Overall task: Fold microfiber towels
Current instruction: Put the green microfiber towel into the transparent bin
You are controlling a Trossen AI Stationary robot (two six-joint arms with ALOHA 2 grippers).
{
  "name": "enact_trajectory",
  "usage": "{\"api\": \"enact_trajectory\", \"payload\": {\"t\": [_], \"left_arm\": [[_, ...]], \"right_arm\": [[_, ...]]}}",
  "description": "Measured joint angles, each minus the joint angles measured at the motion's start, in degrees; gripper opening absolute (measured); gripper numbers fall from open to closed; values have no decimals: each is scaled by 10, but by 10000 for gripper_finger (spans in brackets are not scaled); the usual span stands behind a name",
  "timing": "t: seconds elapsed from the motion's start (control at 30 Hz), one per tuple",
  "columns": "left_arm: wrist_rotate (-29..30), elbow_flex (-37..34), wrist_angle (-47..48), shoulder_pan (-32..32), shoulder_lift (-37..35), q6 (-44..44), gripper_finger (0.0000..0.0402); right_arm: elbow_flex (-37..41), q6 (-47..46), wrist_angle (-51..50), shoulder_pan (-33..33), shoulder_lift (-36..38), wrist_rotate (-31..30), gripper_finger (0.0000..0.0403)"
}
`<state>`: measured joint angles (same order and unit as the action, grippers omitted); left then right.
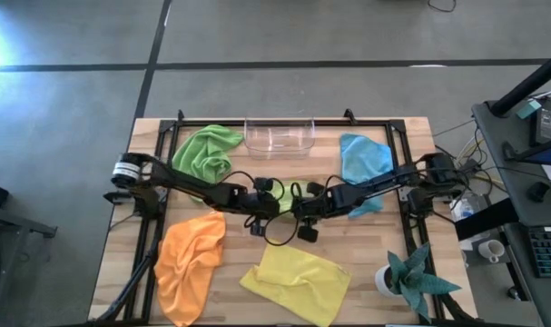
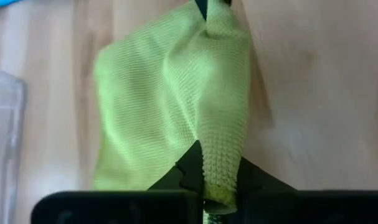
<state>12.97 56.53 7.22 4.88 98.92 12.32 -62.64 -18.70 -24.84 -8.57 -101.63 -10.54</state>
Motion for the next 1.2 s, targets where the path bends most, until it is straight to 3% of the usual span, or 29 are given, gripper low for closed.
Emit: {"api": "enact_trajectory", "payload": {"t": [0.33,0.53,0.7,0.9,1.2], "left_arm": [[17,4,62,-2,-117,3,10],[62,6,102,-11,-180,9,11],[101,9,95,-23,-216,70,11],[118,26,98,-57,-221,121,11],[121,38,3,-157,-194,198,11]], "right_arm": [[-122,-25,-106,4,19,-47,13],[-192,-23,-147,13,19,-90,13],[-228,-23,-159,34,19,-109,13],[-259,-10,-158,69,19,-128,13],[-302,58,-155,164,19,-142,13]]}}
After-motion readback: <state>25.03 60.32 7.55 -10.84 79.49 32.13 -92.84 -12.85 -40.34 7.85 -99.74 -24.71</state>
